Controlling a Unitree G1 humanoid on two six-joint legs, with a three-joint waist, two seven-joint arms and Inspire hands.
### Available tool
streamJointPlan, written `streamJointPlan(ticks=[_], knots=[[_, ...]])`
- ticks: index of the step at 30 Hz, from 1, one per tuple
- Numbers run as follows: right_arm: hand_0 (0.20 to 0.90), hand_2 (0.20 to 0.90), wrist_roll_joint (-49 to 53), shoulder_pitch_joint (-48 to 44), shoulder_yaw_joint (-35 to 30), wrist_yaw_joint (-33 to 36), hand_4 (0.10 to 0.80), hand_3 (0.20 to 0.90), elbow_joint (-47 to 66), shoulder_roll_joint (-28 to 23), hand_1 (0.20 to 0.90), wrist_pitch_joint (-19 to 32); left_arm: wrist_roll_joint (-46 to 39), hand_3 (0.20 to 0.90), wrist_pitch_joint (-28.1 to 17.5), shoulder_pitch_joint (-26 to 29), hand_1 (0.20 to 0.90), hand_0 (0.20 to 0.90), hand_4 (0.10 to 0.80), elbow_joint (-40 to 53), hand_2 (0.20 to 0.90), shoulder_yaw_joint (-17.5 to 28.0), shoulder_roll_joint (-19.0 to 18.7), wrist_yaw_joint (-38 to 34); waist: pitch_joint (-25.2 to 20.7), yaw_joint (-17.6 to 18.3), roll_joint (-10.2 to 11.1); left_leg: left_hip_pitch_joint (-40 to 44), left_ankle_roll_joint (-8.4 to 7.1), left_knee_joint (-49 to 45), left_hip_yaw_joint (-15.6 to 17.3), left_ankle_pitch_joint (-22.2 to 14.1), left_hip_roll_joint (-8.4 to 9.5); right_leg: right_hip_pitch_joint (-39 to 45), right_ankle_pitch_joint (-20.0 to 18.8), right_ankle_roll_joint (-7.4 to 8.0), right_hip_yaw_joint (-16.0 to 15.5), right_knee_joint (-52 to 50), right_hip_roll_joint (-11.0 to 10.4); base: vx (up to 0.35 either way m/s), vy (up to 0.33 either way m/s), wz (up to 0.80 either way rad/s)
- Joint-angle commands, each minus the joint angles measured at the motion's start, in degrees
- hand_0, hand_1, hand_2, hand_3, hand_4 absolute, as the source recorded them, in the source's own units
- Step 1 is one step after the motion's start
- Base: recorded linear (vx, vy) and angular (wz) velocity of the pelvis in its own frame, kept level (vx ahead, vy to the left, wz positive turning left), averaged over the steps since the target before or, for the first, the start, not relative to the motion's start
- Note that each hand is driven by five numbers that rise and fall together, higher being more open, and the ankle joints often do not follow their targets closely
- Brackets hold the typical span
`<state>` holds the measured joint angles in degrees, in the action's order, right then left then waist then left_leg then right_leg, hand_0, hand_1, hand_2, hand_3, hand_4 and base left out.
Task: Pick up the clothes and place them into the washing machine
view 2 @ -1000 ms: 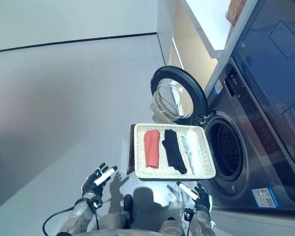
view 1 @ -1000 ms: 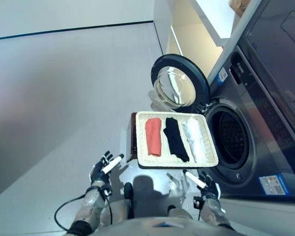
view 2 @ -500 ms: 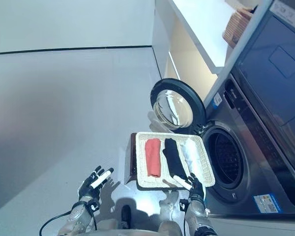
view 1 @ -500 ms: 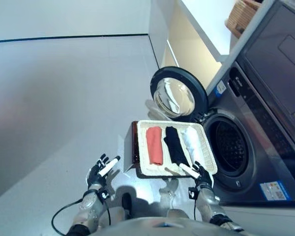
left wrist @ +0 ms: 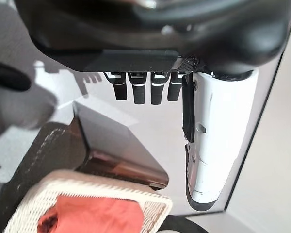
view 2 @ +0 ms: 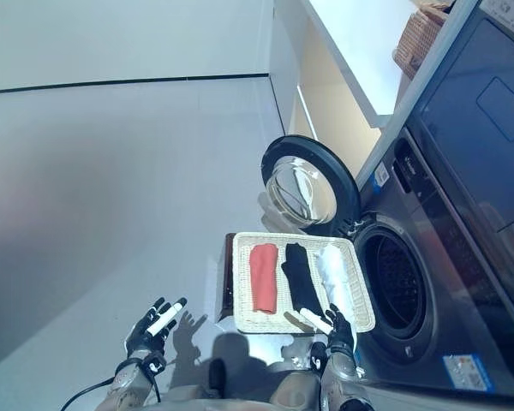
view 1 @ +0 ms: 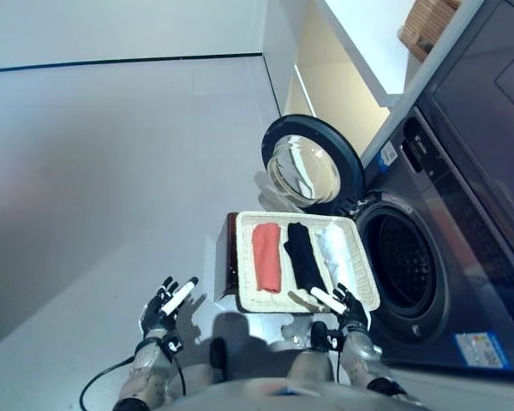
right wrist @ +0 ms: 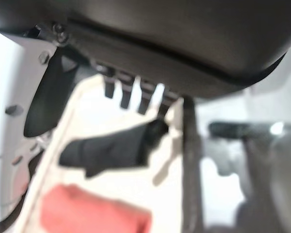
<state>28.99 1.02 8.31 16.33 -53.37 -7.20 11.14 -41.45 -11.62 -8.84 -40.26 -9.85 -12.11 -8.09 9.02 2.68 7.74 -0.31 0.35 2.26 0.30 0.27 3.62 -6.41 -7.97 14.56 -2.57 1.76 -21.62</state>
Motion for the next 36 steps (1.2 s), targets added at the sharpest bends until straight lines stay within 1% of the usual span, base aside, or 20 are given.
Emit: streamJointPlan(ticks=[1, 2, 3, 5, 6, 7, 8, 9, 10, 11, 12, 14, 17, 18, 21, 24, 26, 28, 33, 36], knots=[[0.900, 0.900, -1.97, -3.31, -2.94, 0.94, 0.800, 0.900, 6.31, -3.75, 0.900, 3.39, -0.22, 0.900, -3.46, 2.64, 0.900, 0.900, 0.800, 5.00, 0.900, 1.69, 1.26, 0.71, 1.95, 1.49, -3.53, 5.77, -4.16, -4.80, -3.12, -8.81, -8.19, -5.03, -9.13, 0.44, 2.45, -3.75, 2.21, 0.208, -0.218, 0.15], [0.900, 0.900, -0.90, -2.82, -3.41, 0.73, 0.800, 0.900, 6.31, -3.83, 0.900, 4.06, -1.34, 0.900, -3.35, 3.24, 0.900, 0.900, 0.800, 4.79, 0.900, 1.26, 1.78, 0.89, 1.80, 1.87, -3.87, 5.65, -4.97, -4.30, -3.72, -8.81, -9.43, -5.01, -4.69, -0.08, 1.31, -4.61, 3.36, 0.199, -0.221, -0.02], [0.900, 0.900, -0.71, -2.53, -3.84, 0.54, 0.800, 0.900, 6.24, -4.28, 0.900, 4.18, -1.23, 0.900, -3.59, 3.68, 0.900, 0.900, 0.800, 5.24, 0.900, 0.88, 1.84, 0.89, 1.62, 2.32, -4.42, 5.48, -5.73, -4.94, -4.41, -8.88, -10.45, -5.25, -2.47, -0.70, 1.08, -5.62, 3.95, 0.133, -0.184, 0.23], [0.900, 0.900, -0.70, -2.52, -3.85, 0.52, 0.800, 0.900, 6.23, -4.33, 0.900, 4.19, -1.22, 0.900, -3.59, 3.67, 0.900, 0.900, 0.800, 5.26, 0.900, 0.86, 1.88, 0.88, 1.59, 2.42, -4.58, 5.40, -5.79, -5.03, -4.55, -8.98, -10.60, -5.27, -2.30, -0.74, 0.92, -5.78, 4.05, 0.063, -0.091, 0.39], [0.900, 0.900, -0.94, -2.68, -3.83, 0.50, 0.800, 0.900, 4.98, -5.30, 0.900, 4.49, -0.36, 0.900, -3.50, 4.70, 0.900, 0.900, 0.800, 5.28, 0.900, -0.39, 1.97, 1.00, 2.26, 2.85, -5.39, 2.74, -7.37, -10.13, -4.68, -6.90, -11.98, -4.99, -0.50, -2.21, -0.19, -7.07, 4.62, 0.057, -0.120, 0.30], [0.900, 0.900, -0.93, -2.74, -3.85, 0.48, 0.800, 0.900, 4.92, -5.34, 0.900, 4.51, -0.35, 0.900, -3.50, 4.74, 0.900, 0.900, 0.800, 5.27, 0.900, -0.39, 2.02, 0.99, 2.17, 3.05, -5.55, 2.31, -7.44, -10.55, -4.95, -7.10, -12.09, -5.09, -0.43, -2.27, -0.44, -7.16, 4.69, -0.013, -0.210, 0.42], [0.900, 0.900, -1.02, -3.56, -3.88, 1.27, 0.800, 0.900, 3.19, -6.31, 0.900, 4.91, -0.19, 0.900, -3.80, 5.87, 0.900, 0.900, 0.800, 6.45, 0.900, -1.82, 1.96, 1.19, 4.67, 2.33, -5.46, -4.03, -8.71, -17.77, -5.45, -2.77, -12.30, -4.76, 0.35, -3.55, -1.55, -8.31, 4.43, -0.108, -0.084, 0.51], [0.900, 0.900, -0.79, -4.20, -3.99, 1.60, 0.800, 0.900, 2.84, -6.78, 0.900, 5.21, -0.15, 0.900, -3.88, 6.22, 0.900, 0.900, 0.800, 6.53, 0.900, -2.36, 1.86, 1.45, 5.17, 2.37, -5.82, -6.70, -8.81, -15.80, -5.07, -1.48, -13.05, -4.67, 0.79, -3.25, -2.06, -8.04, 4.16, -0.119, -0.037, 0.76], [0.900, 0.900, -0.63, -4.91, -4.11, 2.20, 0.800, 0.900, 2.64, -7.37, 0.900, 5.36, 0.04, 0.900, -3.88, 6.20, 0.900, 0.900, 0.800, 6.58, 0.900, -2.92, 1.87, 1.44, 5.02, 2.16, -6.66, -8.56, -8.86, -11.10, -4.14, 0.25, -14.62, -4.43, 1.60, -2.55, -2.49, -7.47, 3.81, -0.039, 0.048, 0.85], [0.900, 0.900, -0.63, -4.90, -4.13, 2.19, 0.800, 0.900, 2.61, -7.44, 0.900, 5.37, 0.05, 0.900, -3.89, 6.19, 0.900, 0.900, 0.800, 6.58, 0.900, -2.96, 1.94, 1.42, 4.94, 2.07, -6.77, -8.25, -8.93, -10.55, -4.03, 0.42, -14.77, -4.44, 1.73, -2.60, -2.48, -7.51, 3.93, 0.050, 0.070, 0.67], [0.900, 0.900, -0.64, -5.42, -4.07, 2.74, 0.800, 0.900, 3.42, -8.52, 0.900, 5.45, 0.76, 0.900, -3.97, 5.91, 0.900, 0.900, 0.800, 7.57, 0.900, -4.09, 1.61, 1.19, 5.34, 1.88, -7.73, -10.70, -9.05, -8.10, -2.30, 2.32, -15.91, -4.69, 1.84, -2.28, -2.05, -7.62, 3.04, 0.055, 0.046, 0.30], [0.900, 0.900, -0.87, -7.74, -4.61, 3.77, 0.800, 0.900, 1.78, -9.05, 0.900, 5.28, 1.59, 0.900, -4.01, 6.12, 0.900, 0.900, 0.800, 8.66, 0.900, -5.02, 0.94, 1.13, 5.78, 2.17, -9.09, -11.24, -8.81, -7.08, 0.55, 2.62, -15.69, -6.88, 1.33, -2.20, -1.85, -8.26, 2.10, -0.002, 0.077, -0.10], [0.900, 0.900, -2.40, -10.69, -4.57, 5.60, 0.800, 0.900, -0.21, -10.13, 0.900, 5.02, 1.87, 0.900, -4.60, 6.65, 0.900, 0.900, 0.800, 9.28, 0.900, -5.11, 0.40, 0.95, 6.24, 1.83, -9.88, -11.78, -8.83, -6.92, 1.46, 2.06, -15.10, -9.36, 0.28, -2.06, -1.39, -8.24, 1.25, -0.043, 0.062, -0.11], [0.900, 0.900, -3.71, -13.38, -5.35, 7.49, 0.800, 0.900, -2.41, -11.56, 0.900, 4.75, 2.23, 0.900, -5.05, 6.87, 0.900, 0.900, 0.800, 10.68, 0.900, -5.11, -0.15, 0.74, 7.04, 1.23, -10.55, -12.93, -9.07, -7.90, 2.69, 1.68, -14.74, -10.20, -0.42, -1.76, -1.95, -7.95, 0.07, -0.030, 0.043, 0.00], [0.900, 0.900, -4.60, -16.83, -6.34, 9.16, 0.800, 0.900, -6.83, -13.58, 0.900, 4.07, 2.37, 0.900, -5.30, 7.07, 0.900, 0.900, 0.800, 12.31, 0.900, -4.83, -0.57, 0.43, 7.80, 0.56, -11.36, -14.48, -9.42, -9.03, 3.65, 1.30, -14.56, -11.33, -0.86, -1.44, -2.52, -8.01, -0.86, -0.040, 0.046, 0.09], [0.900, 0.900, -6.39, -20.68, -6.78, 10.81, 0.800, 0.900, -10.75, -16.01, 0.900, 3.28, 2.54, 0.900, -5.53, 6.80, 0.900, 0.900, 0.800, 13.76, 0.900, -4.70, -1.31, 0.46, 8.58, -0.32, -12.21, -15.69, -9.60, -10.00, 3.61, 0.91, -14.29, -12.49, -0.98, -1.19, -2.67, -8.46, -1.28, -0.040, 0.051, 0.01], [0.900, 0.900, -10.30, -24.25, -6.07, 13.14, 0.800, 0.900, -12.45, -18.69, 0.900, 2.11, 2.42, 0.900, -5.77, 6.57, 0.900, 0.900, 0.800, 15.04, 0.900, -5.27, -1.96, 0.40, 9.84, -0.95, -12.91, -16.86, -9.46, -10.93, 3.31, 0.36, -14.05, -14.29, -1.13, -0.88, -2.16, -9.60, -1.60, -0.059, 0.052, 0.06], [0.900, 0.900, -13.05, -26.07, -4.53, 14.29, 0.800, 0.900, -11.00, -19.81, 0.900, 1.80, 2.59, 0.900, -6.11, 8.09, 0.900, 0.900, 0.800, 14.23, 0.900, -6.03, -1.99, -0.13, 10.83, -0.65, -12.56, -17.61, -9.15, -11.96, 3.00, -0.56, -13.85, -15.94, -1.13, -0.79, -1.54, -10.73, -1.37, -0.068, 0.031, -0.08], [0.900, 0.900, -15.31, -27.69, -2.84, 15.53, 0.800, 0.900, -7.73, -19.71, 0.900, 1.96, 2.61, 0.900, -6.59, 10.21, 0.900, 0.900, 0.800, 13.19, 0.900, -6.71, -1.50, -1.36, 12.51, 0.26, -11.74, -19.87, -8.72, -14.71, 1.92, -2.03, -13.55, -18.30, -0.56, -0.75, -0.74, -13.15, -1.65, -0.046, -0.003, -0.01], [0.900, 0.900, -16.22, -29.55, -1.60, 16.05, 0.800, 0.900, -8.70, -19.63, 0.900, 1.34, 2.19, 0.900, -6.80, 11.15, 0.900, 0.900, 0.800, 13.54, 0.900, -7.08, -1.58, -1.72, 13.50, 0.45, -11.57, -22.15, -8.53, -17.16, 1.16, -2.86, -13.14, -19.96, 0.08, -1.02, -0.45, -14.94, -1.77, -0.054, -0.004, 0.04]])
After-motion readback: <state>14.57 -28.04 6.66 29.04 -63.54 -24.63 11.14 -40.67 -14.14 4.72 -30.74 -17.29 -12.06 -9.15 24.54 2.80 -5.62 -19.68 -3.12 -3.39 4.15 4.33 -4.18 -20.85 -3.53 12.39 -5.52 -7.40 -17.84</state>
